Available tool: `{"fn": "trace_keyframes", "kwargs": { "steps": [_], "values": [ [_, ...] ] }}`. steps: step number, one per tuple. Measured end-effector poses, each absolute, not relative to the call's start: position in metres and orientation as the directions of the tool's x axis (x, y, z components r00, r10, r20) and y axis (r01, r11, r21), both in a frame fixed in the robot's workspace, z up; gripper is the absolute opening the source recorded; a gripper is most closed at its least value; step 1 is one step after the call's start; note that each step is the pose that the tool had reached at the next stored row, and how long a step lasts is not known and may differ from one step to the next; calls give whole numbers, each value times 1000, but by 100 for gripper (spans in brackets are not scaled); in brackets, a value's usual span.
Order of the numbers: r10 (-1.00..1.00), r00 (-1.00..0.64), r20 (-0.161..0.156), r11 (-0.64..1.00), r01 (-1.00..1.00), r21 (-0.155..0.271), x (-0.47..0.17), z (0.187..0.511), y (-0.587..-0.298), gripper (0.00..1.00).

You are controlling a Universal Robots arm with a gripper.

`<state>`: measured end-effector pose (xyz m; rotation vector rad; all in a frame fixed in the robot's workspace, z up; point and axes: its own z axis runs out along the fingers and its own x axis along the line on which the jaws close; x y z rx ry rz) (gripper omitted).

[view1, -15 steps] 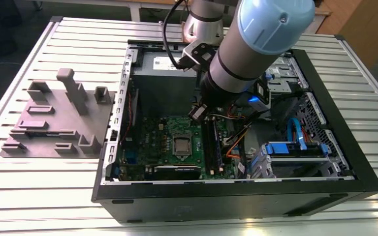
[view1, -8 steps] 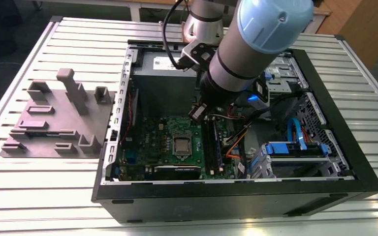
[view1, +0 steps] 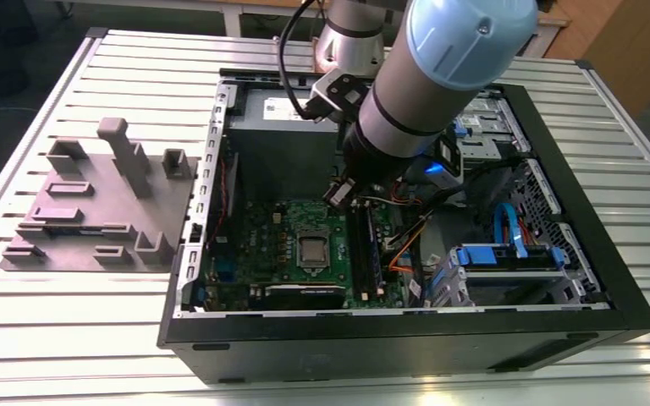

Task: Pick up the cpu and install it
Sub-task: 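Install the first cpu locking lever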

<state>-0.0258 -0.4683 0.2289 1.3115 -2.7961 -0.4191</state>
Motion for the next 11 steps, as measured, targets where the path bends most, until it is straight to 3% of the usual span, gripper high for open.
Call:
{"fn": "trace_keyframes", "kwargs": {
  "steps": [11],
  "values": [
    [-760,-643,-91,608,-753,251,-28,231,-475,11]
  ]
}}
